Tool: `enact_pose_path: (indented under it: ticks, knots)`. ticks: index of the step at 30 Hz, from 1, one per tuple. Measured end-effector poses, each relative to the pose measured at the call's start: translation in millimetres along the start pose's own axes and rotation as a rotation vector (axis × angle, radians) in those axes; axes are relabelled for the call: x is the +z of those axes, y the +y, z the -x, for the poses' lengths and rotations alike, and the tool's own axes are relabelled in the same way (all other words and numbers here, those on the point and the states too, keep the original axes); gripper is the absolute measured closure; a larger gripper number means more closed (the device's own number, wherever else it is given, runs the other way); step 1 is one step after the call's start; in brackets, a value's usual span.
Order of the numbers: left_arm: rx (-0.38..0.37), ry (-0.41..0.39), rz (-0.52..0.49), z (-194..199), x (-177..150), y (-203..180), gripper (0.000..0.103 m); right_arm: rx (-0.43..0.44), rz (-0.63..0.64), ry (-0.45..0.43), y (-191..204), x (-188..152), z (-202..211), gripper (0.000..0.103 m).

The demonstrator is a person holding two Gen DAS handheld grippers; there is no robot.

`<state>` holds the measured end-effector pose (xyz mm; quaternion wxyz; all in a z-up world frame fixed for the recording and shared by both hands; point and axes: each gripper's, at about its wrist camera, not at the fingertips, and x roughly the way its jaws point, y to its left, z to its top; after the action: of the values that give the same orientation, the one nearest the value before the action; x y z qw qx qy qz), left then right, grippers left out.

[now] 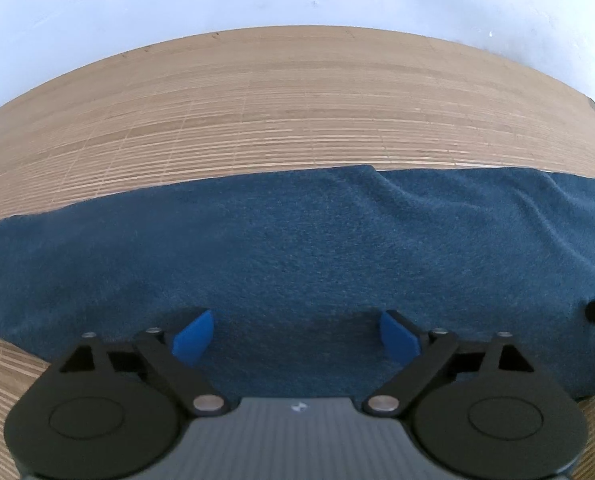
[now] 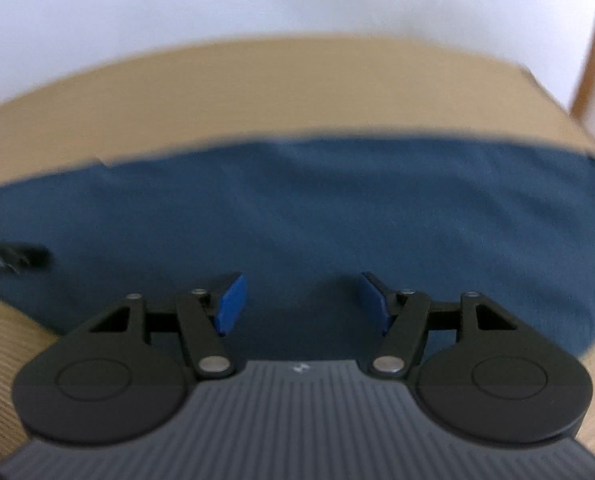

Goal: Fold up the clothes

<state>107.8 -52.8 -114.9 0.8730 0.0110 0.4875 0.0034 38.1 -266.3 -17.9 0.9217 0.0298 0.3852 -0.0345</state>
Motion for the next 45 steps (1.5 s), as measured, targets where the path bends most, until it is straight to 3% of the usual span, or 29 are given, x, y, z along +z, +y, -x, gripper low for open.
enact_pose_path:
  ticks: [2,5,6,8,10,13,18,23,32,37,41,45]
  knots:
    - [-0.015,0.001,-0.018,1,0,4,0.008,-0.054,-0.014,-0.022,-9,4,-9,0.027]
    - [-0.032,0.006,-0.059,6,-1,6,0.012,-0.202,-0.256,-0.02,-41,9,-6,0.028]
    - [-0.037,0.005,-0.081,9,-1,6,0.02,-0.204,-0.35,-0.052,-52,11,6,0.028]
    - [-0.087,-0.039,-0.199,22,-4,-6,0.021,-0.139,-0.414,-0.134,-68,2,38,0.027]
    - [-0.156,-0.087,-0.317,38,-10,-23,0.02,-0.156,-0.374,-0.154,-66,-7,56,0.027]
    - [-0.249,-0.129,-0.47,53,-20,-56,0.019,-0.254,-0.276,-0.157,-59,-37,78,0.027]
    - [-0.326,-0.151,-0.68,66,-39,-117,0.019,-0.354,-0.171,-0.097,-46,-79,98,0.027]
    - [-0.381,-0.193,-0.816,74,-55,-161,0.019,-0.397,-0.11,-0.091,-47,-87,87,0.027]
    - [-0.499,-0.17,-0.855,59,-43,-220,0.02,-0.423,-0.146,-0.132,-71,-82,62,0.027]
    - [-0.513,-0.173,-0.906,47,-43,-255,0.021,-0.356,-0.306,-0.176,-104,-91,61,0.027]
    - [-0.571,-0.142,-0.921,43,-42,-265,0.021,-0.328,-0.385,-0.223,-123,-100,65,0.027]
    - [-0.513,-0.138,-0.903,30,-32,-274,0.021,-0.316,-0.366,-0.233,-127,-102,62,0.026]
